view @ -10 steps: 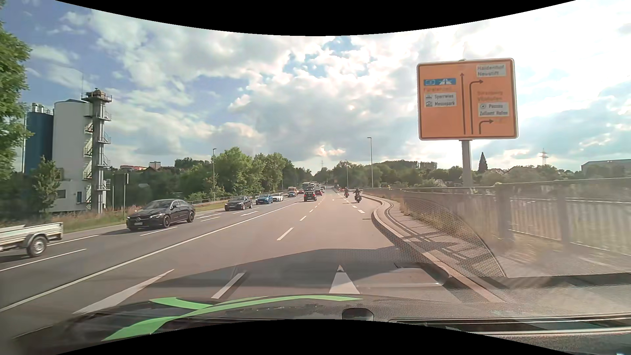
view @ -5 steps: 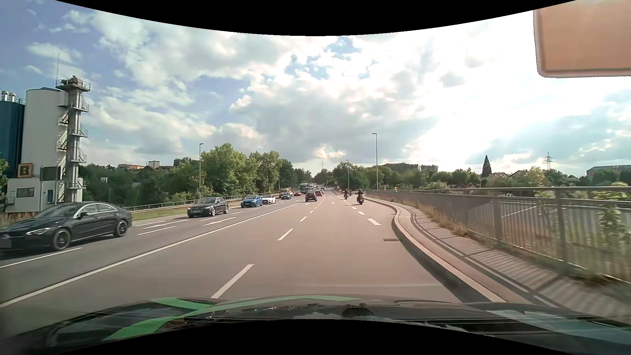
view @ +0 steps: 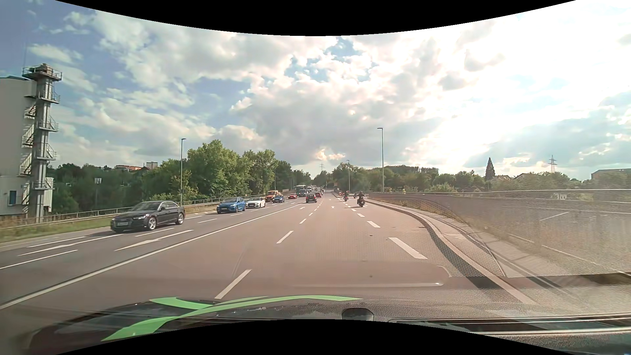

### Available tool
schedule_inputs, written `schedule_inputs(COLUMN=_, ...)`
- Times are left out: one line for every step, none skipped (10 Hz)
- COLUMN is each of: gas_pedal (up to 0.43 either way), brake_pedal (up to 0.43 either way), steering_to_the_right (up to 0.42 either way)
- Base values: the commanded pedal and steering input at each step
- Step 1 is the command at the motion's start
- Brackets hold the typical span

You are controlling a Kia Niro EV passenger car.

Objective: Follow the waypoints while adhering to traffic rules and regulations

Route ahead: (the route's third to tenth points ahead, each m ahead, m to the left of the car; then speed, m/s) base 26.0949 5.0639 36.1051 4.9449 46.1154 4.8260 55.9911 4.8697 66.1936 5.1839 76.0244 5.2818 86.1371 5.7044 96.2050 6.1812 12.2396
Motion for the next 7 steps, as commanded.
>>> schedule_inputs(gas_pedal=0.177, brake_pedal=0.0, steering_to_the_right=0.0)
schedule_inputs(gas_pedal=0.177, brake_pedal=0.0, steering_to_the_right=0.0)
schedule_inputs(gas_pedal=0.169, brake_pedal=0.0, steering_to_the_right=0.0)
schedule_inputs(gas_pedal=0.169, brake_pedal=0.0, steering_to_the_right=0.0)
schedule_inputs(gas_pedal=0.157, brake_pedal=0.0, steering_to_the_right=0.0)
schedule_inputs(gas_pedal=0.15, brake_pedal=0.0, steering_to_the_right=0.0)
schedule_inputs(gas_pedal=0.079, brake_pedal=0.0, steering_to_the_right=0.0)
